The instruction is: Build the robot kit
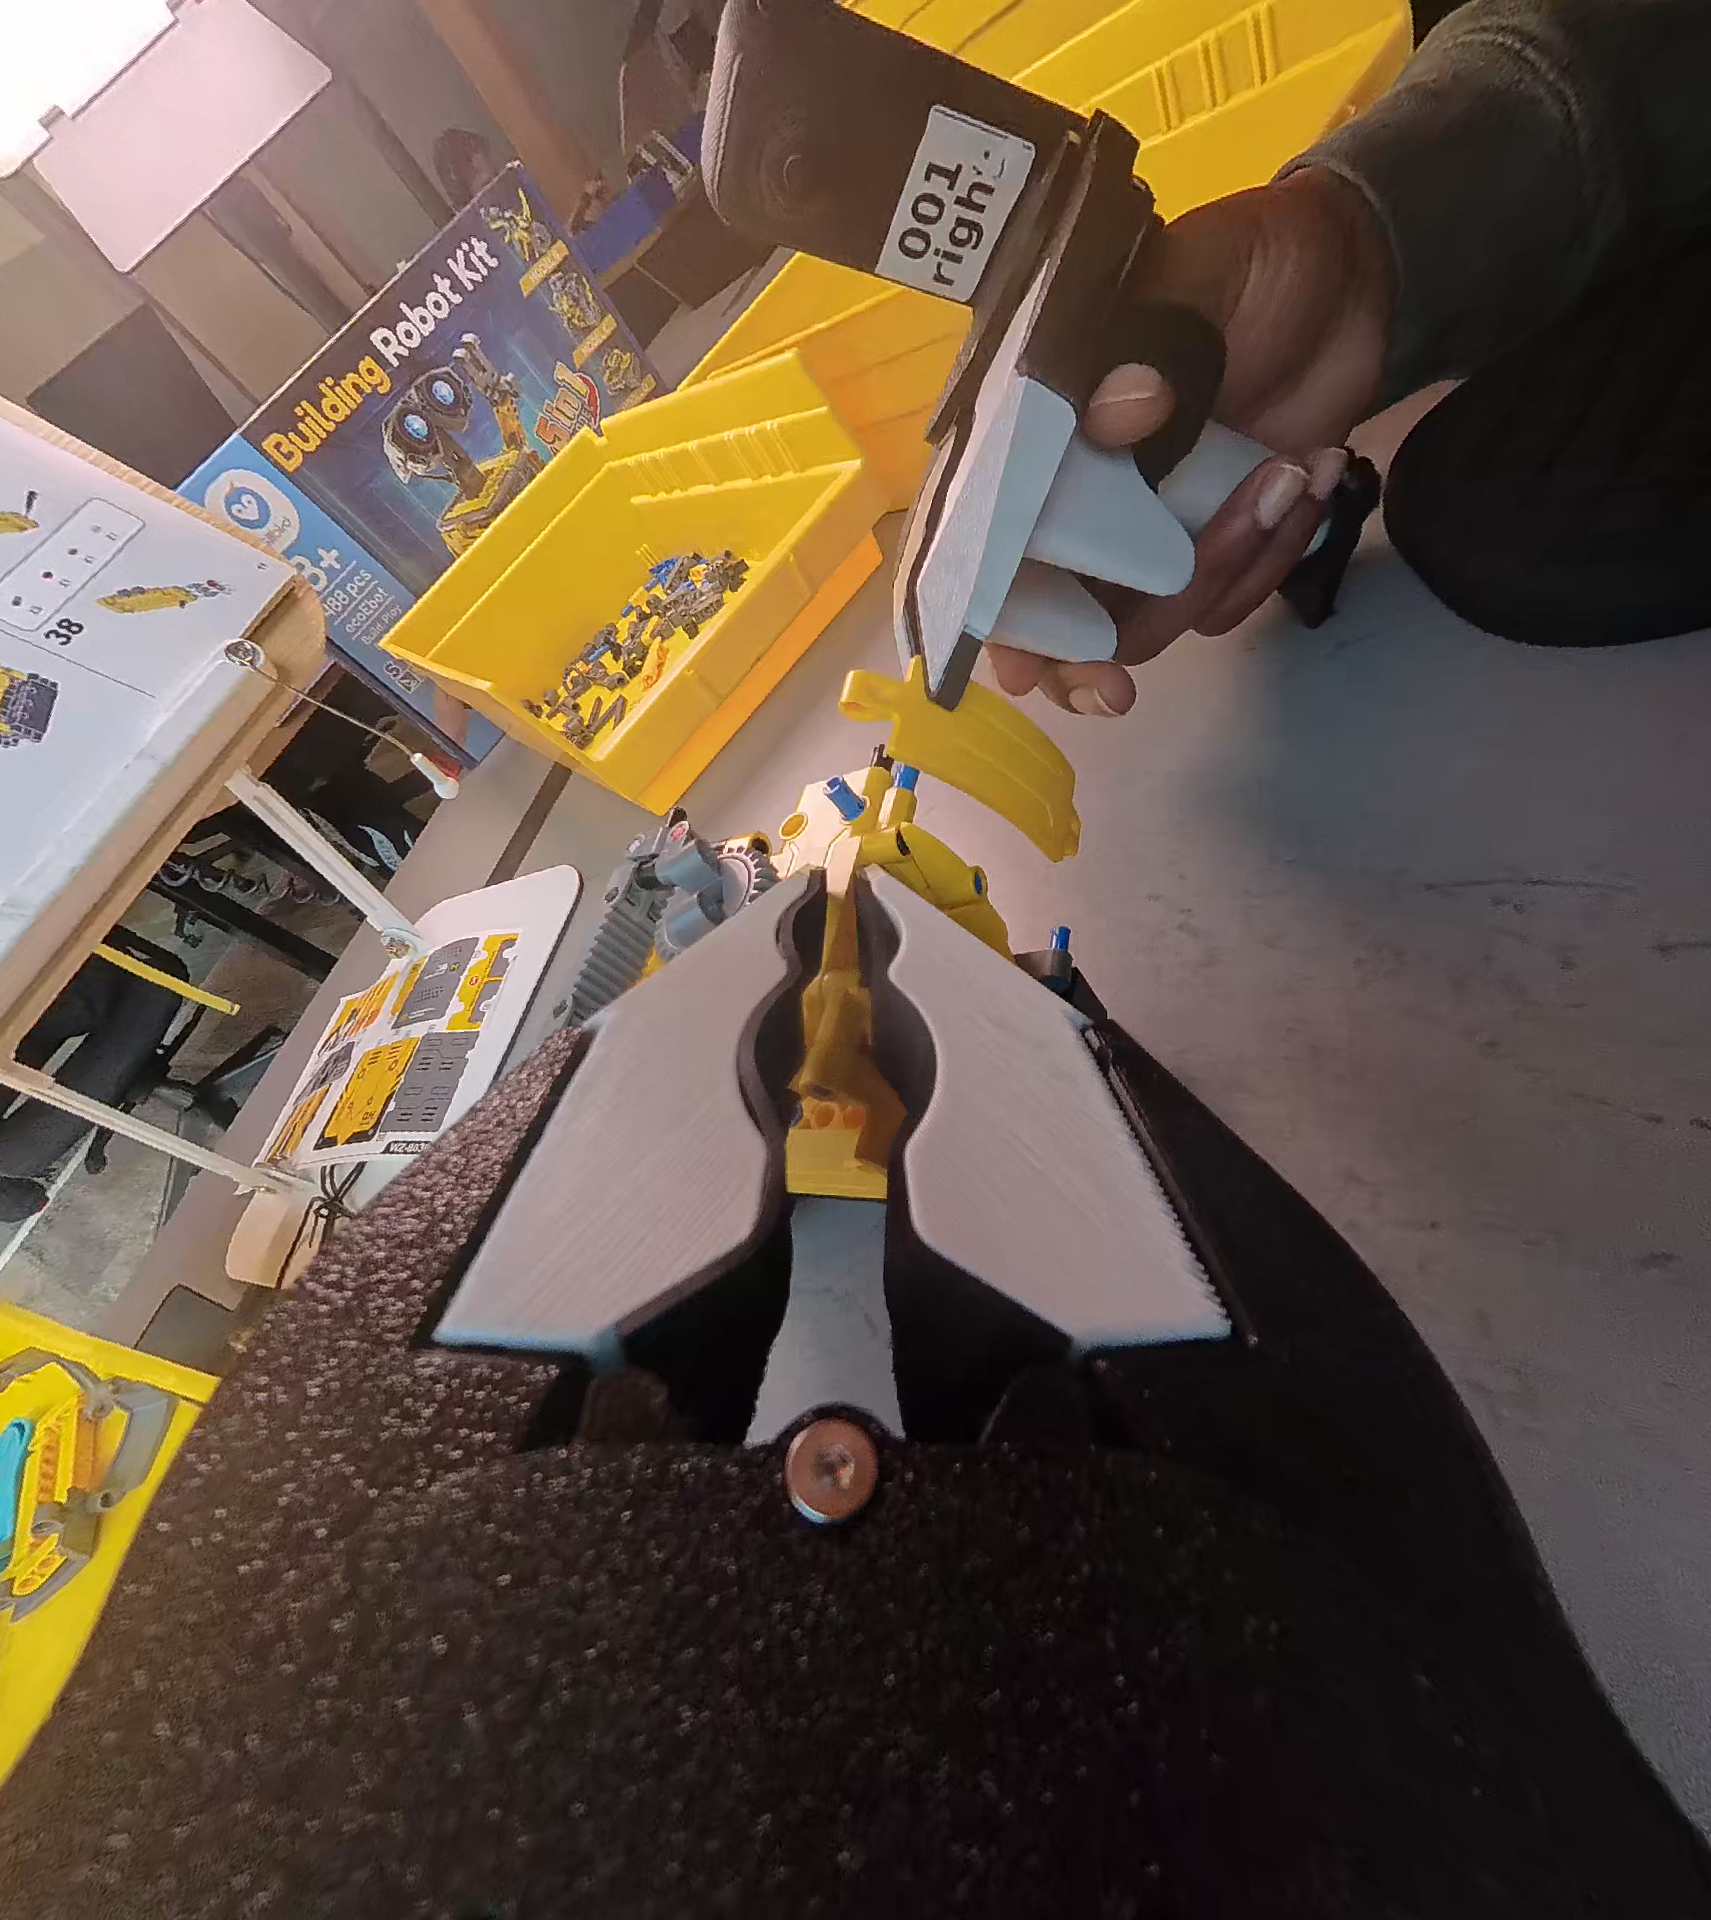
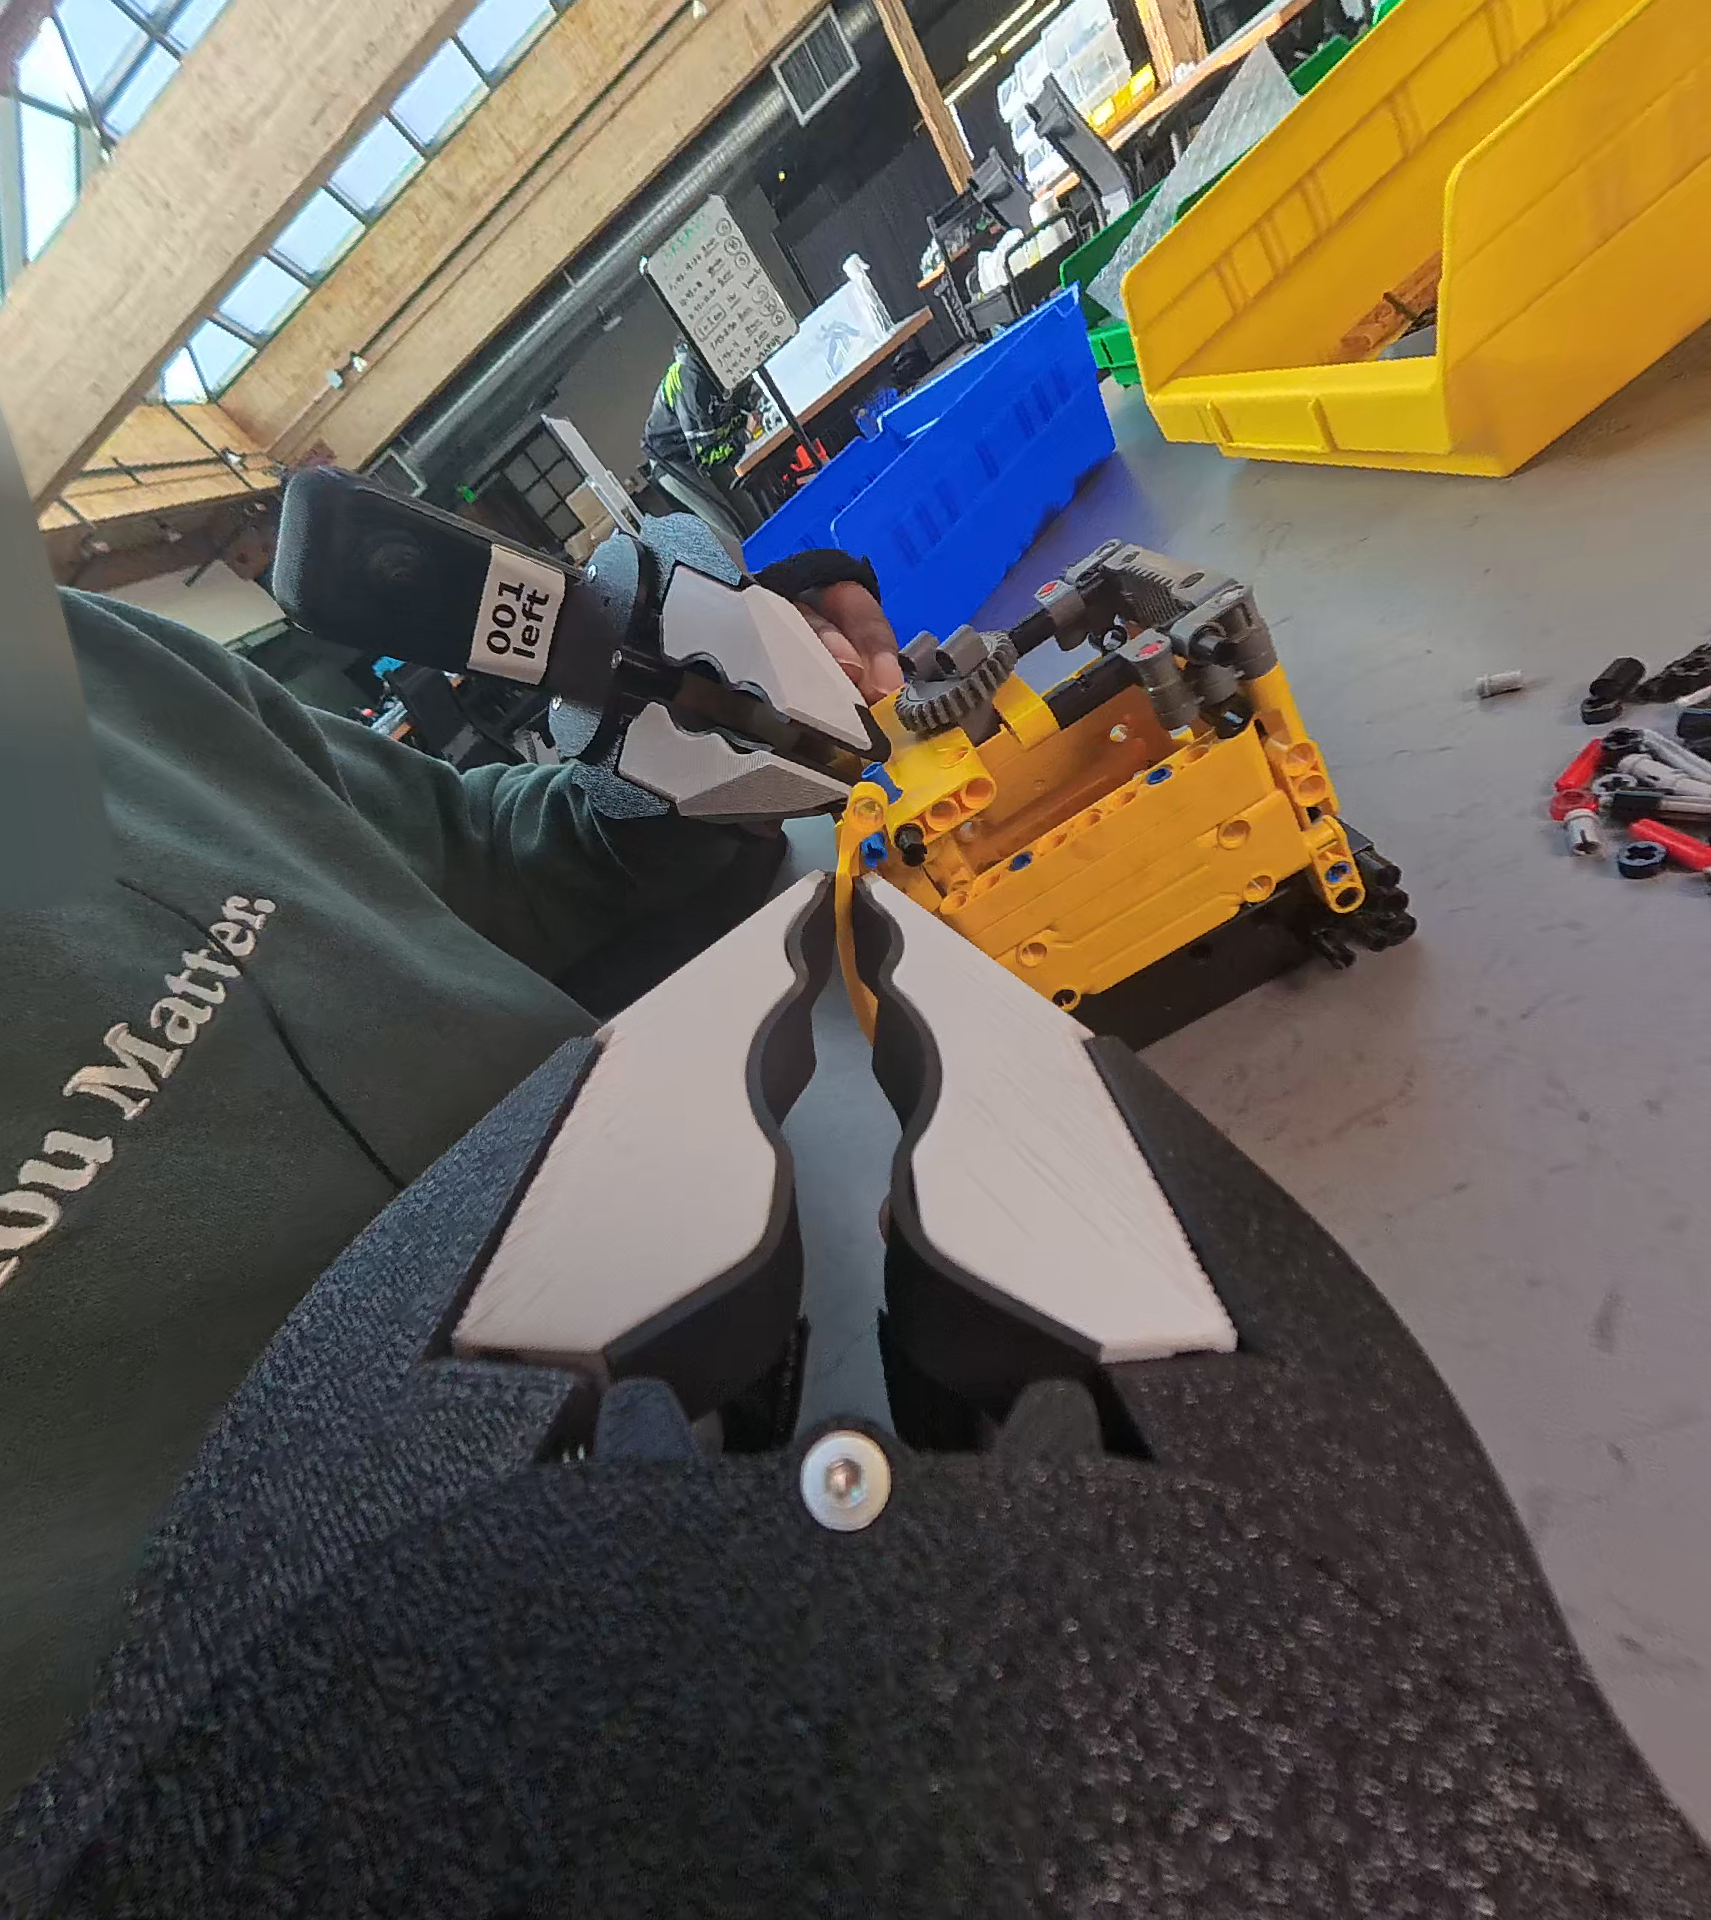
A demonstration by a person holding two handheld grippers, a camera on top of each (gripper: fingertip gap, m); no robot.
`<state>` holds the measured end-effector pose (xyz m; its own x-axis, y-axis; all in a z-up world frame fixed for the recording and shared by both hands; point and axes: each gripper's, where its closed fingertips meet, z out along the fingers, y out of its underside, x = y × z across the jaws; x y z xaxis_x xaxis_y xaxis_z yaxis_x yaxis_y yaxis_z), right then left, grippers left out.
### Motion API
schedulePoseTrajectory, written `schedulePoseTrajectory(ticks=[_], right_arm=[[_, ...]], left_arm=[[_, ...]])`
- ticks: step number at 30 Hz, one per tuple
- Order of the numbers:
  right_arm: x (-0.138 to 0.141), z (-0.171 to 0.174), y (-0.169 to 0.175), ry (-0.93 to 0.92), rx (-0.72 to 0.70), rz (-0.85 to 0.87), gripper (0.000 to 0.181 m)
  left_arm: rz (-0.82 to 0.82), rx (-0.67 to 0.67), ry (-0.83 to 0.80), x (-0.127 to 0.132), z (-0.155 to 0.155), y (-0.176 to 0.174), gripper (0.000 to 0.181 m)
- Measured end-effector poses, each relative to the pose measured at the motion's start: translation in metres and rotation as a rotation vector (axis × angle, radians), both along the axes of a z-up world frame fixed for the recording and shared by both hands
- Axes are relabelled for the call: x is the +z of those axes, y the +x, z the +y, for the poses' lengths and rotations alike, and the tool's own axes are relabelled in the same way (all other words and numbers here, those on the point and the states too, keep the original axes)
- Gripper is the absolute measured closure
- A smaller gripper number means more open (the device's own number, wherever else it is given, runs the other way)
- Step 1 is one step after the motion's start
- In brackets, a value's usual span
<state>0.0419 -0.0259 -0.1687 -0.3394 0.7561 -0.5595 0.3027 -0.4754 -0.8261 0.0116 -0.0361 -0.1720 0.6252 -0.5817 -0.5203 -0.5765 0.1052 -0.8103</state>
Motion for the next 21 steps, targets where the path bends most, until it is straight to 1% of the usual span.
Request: schedulePoseTrajectory(ticks=[6,8,12,17,21], right_arm=[[-0.002,-0.004,-0.001,0.018,0.005,-0.010,0.179],[-0.003,-0.004,-0.001,0.022,0.001,-0.018,0.179],[-0.007,-0.008,-0.001,0.020,0.028,-0.049,0.179],[-0.010,-0.008,-0.003,-0.013,0.045,-0.072,0.179],[-0.012,-0.010,-0.002,-0.031,0.075,-0.092,0.179]], left_arm=[[0.027,-0.003,0.017,0.004,-0.001,0.001,0.169],[0.045,-0.008,0.017,0.003,-0.002,0.001,0.169],[0.031,-0.023,0.011,0.007,-0.005,0.006,0.172],[0.065,-0.013,-0.027,-0.002,-0.002,0.008,0.169],[0.093,-0.001,-0.017,-0.003,0.000,0.005,0.169]])
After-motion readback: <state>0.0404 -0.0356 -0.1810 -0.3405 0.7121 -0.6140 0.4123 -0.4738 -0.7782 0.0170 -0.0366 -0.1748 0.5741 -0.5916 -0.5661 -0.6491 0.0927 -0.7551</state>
